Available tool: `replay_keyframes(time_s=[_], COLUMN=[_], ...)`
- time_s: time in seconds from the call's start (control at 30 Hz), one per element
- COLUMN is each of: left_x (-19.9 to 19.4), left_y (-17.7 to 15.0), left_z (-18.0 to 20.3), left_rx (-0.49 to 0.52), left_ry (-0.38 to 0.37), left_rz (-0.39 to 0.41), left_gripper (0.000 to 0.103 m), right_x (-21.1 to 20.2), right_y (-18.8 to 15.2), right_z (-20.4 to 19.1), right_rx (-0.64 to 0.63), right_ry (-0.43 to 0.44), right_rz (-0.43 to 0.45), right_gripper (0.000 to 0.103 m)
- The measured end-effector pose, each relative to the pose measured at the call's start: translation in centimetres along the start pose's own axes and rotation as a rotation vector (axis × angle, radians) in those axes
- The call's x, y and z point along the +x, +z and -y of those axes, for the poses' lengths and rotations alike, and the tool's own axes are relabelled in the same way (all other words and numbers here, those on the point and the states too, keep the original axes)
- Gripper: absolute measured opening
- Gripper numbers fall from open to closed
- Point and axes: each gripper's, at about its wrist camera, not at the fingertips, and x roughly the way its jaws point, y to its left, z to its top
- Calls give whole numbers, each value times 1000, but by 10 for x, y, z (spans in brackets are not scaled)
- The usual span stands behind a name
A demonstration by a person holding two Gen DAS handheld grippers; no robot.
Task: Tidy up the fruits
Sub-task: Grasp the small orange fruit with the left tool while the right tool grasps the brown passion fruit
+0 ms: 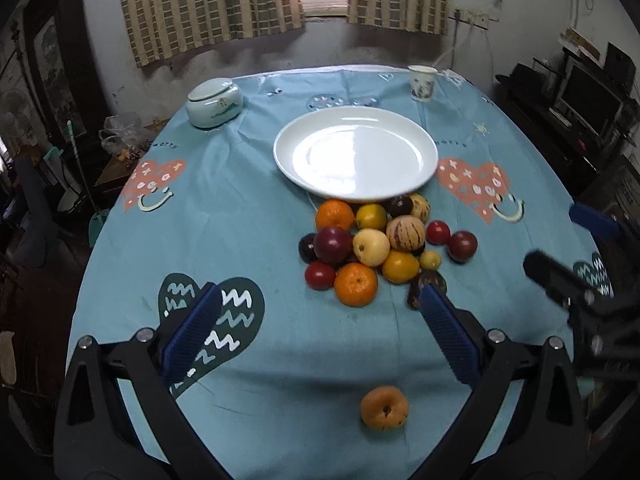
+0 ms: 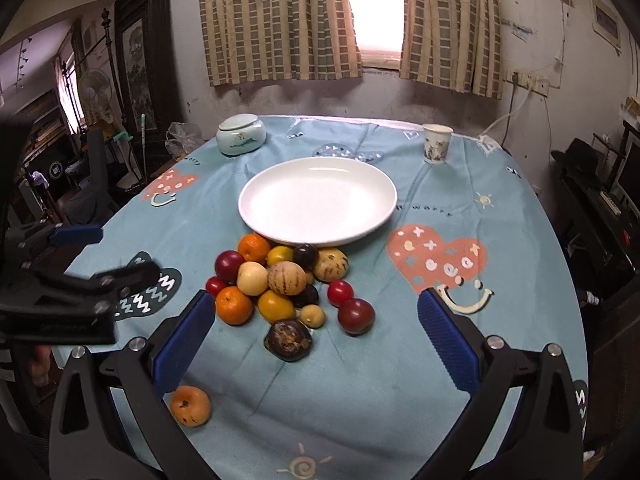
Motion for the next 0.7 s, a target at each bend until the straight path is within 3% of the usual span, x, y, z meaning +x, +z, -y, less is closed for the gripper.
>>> replay_keyframes(time_s=[0.2,0.37,0.53,0.6,0.7], left_x=[12,31,46,56,78], left_y=[-60,-86,-86,-85,-86], left_z=[7,13,29,32,32], left_rx=[168,134,140,134,89], left_ry=[-115,-185,-217,-207,-207], left_rz=[-127,-217,-253,-288,-379], left_gripper=[101,100,100,95,64], right_x=[22,30,37,42,50], right_y=[-26,-39,-43,-42,-40], right_z=[27,42,26,20,14], right_rx=[-30,41,-10,-27,-44], right_ry=[-85,-70,-29,-17,4], right_rz=[-122,-162,-190,-201,-218], right_gripper=[102,102,102,102,102])
